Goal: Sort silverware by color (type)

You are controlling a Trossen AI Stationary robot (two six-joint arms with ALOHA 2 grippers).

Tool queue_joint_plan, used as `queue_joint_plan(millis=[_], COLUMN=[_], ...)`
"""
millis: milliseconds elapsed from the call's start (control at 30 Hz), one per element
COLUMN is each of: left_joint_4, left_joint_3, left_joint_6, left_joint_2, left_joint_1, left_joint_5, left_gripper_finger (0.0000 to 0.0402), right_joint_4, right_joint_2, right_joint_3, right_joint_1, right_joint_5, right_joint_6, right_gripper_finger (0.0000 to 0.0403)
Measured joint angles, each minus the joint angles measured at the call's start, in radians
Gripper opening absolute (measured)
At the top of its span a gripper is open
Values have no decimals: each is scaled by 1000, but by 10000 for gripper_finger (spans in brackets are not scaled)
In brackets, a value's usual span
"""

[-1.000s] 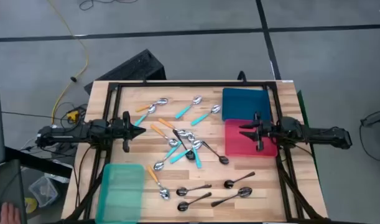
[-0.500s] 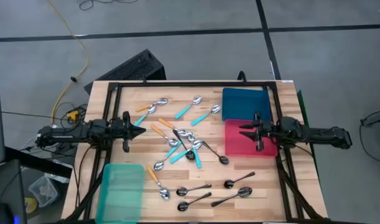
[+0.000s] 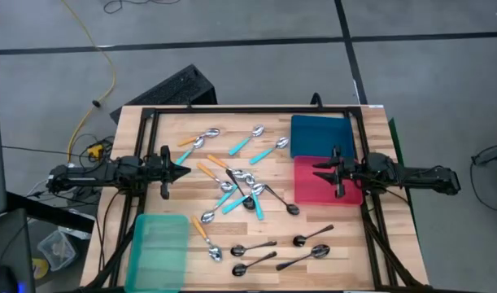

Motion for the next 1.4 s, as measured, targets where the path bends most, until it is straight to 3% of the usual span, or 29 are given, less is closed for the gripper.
queue_joint_plan(millis=[333,767,1400], left_joint_4=[3,10,53], left_joint_3=[0,-2,-4], left_joint_6=[-4,-13,-181], left_joint_2=[0,0,0], left_joint_1=[0,0,0], left_joint_5=[0,-2,-4], left_gripper_finger=[0,0,0], right_joint_4=[6,147,224], right_joint_2=[0,0,0], right_joint_3=[0,0,0], right_joint_1=[0,-1,-12], right_joint_5=[1,24,26], right_joint_6=[0,2,51], right_gripper_finger=[137,137,137])
